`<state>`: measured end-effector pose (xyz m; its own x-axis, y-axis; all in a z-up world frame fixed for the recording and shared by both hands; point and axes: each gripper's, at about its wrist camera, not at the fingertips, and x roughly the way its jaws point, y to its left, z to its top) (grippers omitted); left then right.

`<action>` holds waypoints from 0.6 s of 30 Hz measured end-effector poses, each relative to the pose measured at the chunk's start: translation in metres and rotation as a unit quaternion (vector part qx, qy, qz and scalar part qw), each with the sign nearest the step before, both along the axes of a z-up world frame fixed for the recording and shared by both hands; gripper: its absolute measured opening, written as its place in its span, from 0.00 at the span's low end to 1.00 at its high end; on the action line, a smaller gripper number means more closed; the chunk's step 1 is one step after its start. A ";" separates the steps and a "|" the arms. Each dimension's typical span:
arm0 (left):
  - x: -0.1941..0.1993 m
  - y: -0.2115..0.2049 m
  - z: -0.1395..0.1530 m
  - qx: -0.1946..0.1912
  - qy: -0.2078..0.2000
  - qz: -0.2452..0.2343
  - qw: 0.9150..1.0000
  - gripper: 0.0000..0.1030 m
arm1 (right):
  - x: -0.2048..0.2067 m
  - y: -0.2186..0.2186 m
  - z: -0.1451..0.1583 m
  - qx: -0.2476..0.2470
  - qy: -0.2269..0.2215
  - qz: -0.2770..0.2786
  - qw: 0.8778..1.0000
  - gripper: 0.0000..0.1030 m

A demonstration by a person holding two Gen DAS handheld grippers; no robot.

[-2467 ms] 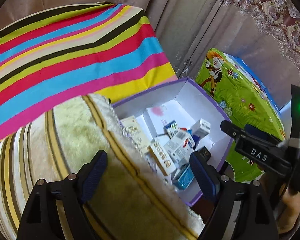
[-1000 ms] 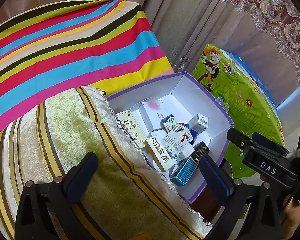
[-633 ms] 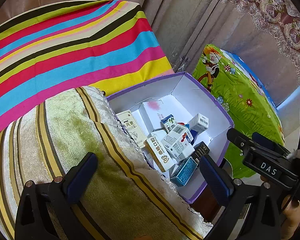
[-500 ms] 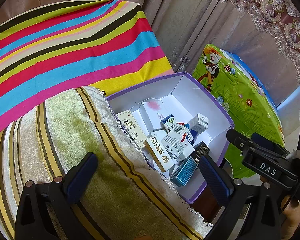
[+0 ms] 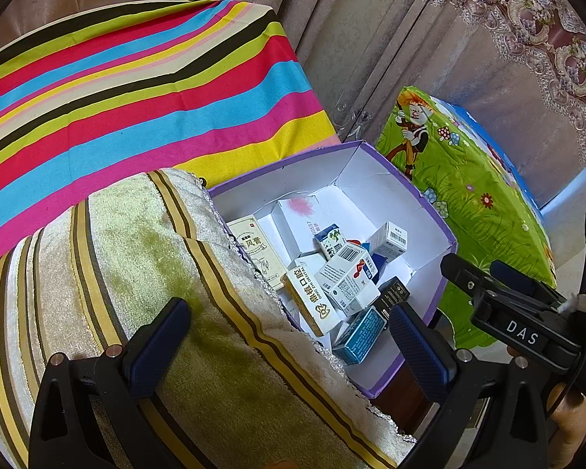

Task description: Organize rigid objects

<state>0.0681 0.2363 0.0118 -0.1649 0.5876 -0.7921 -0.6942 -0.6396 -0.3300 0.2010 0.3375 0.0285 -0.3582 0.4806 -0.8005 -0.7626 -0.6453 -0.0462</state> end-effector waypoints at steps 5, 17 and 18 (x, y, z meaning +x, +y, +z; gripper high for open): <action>0.000 0.000 0.000 0.000 0.000 0.000 1.000 1.00 | 0.000 0.001 0.000 -0.002 0.000 0.000 1.000 0.91; 0.000 0.000 0.000 0.000 0.000 0.000 1.000 1.00 | 0.000 0.001 0.000 -0.004 0.001 0.000 1.000 0.91; 0.000 0.000 0.000 0.000 0.000 0.000 1.000 1.00 | 0.000 0.001 0.000 -0.004 0.001 0.000 1.000 0.91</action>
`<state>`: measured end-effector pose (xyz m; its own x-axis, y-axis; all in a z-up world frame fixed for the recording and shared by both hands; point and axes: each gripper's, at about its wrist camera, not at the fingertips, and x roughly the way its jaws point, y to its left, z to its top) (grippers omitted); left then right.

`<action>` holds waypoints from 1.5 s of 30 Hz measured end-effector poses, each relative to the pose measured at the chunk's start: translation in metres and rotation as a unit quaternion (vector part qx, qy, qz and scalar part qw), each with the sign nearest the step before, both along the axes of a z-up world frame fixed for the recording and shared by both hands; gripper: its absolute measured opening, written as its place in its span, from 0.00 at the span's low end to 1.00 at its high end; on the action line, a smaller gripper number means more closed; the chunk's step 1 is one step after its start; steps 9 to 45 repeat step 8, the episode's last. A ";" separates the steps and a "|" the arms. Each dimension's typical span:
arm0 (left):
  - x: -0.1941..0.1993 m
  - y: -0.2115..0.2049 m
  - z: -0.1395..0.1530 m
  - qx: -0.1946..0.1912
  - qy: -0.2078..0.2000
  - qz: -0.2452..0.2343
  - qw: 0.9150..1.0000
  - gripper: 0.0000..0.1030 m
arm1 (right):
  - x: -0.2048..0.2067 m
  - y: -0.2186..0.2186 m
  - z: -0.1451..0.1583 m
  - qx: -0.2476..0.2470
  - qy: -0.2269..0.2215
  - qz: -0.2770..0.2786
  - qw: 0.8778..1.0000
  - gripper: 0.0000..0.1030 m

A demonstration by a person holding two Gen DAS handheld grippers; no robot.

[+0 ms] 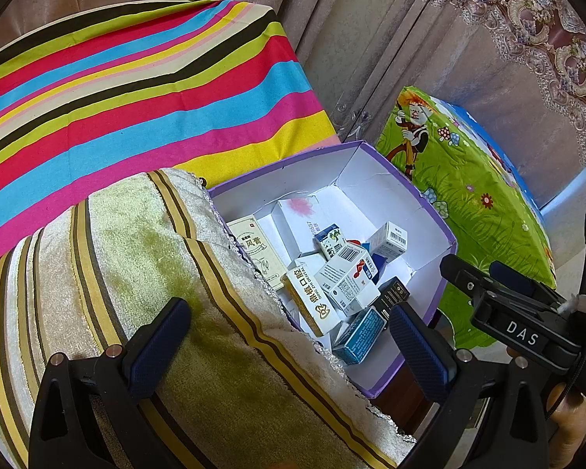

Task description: Organize rigid objects

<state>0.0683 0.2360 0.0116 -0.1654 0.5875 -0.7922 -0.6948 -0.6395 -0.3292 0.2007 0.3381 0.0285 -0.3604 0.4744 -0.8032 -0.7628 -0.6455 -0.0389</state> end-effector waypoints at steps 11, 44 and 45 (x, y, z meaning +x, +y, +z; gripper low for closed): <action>-0.001 0.003 0.001 -0.007 0.005 -0.002 1.000 1.00 | 0.000 0.000 0.000 -0.001 0.000 -0.001 1.000 0.91; -0.001 0.003 0.001 -0.007 0.005 -0.002 1.000 1.00 | 0.000 0.000 0.000 -0.001 0.000 -0.001 1.000 0.91; -0.001 0.003 0.001 -0.007 0.005 -0.002 1.000 1.00 | 0.000 0.000 0.000 -0.001 0.000 -0.001 1.000 0.91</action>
